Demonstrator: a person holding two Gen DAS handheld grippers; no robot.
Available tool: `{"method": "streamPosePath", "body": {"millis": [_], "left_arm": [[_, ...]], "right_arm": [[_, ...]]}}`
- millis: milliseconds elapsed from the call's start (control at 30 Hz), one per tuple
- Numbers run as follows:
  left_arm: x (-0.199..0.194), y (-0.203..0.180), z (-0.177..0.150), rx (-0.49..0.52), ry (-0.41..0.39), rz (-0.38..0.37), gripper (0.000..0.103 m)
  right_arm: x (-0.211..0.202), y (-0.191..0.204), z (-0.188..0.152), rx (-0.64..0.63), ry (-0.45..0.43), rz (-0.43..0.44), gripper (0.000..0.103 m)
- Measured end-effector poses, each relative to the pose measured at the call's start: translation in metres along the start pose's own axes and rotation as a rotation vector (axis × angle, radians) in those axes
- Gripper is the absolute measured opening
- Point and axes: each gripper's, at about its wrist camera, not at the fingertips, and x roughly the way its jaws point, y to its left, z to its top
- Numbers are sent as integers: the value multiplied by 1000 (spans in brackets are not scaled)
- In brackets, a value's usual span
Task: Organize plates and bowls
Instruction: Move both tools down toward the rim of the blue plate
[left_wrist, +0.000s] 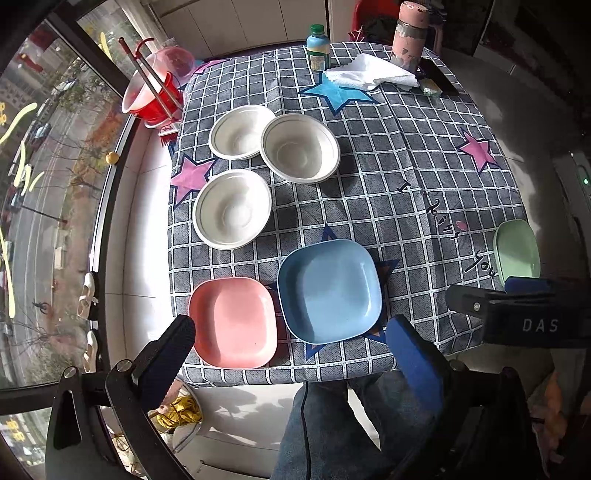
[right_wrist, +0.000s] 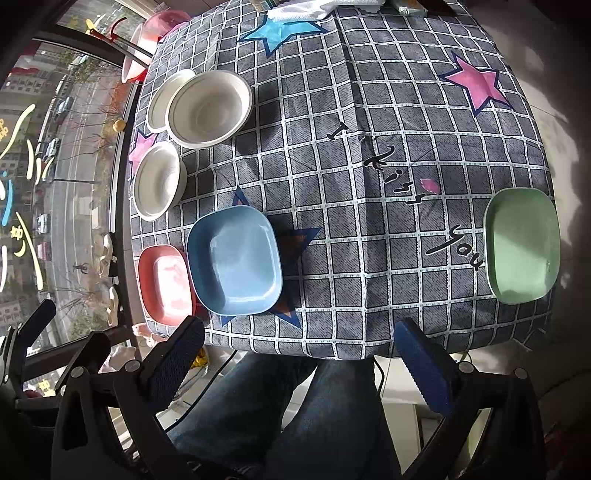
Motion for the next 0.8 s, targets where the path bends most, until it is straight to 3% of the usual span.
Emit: {"method": "streamPosePath", "body": {"millis": [233,367,467,600,800], "left_arm": [[9,14,-8,-47,43,-22,103],[13,23,-11,-74,27,25,103],[28,31,-18,-113,59,37,103],[54,40,-28,-155,124,17,103],[101,41,-28,-114,206,56,103]], "right_arm": [[14,24,0,-82,45,-6,103],[13,21,0,-73,31,0,103],[26,18,0,-70,62,-18,103],[46,15,-2,-85,106,-75,103],[78,16,-1,-94,117,-179,103]]}}
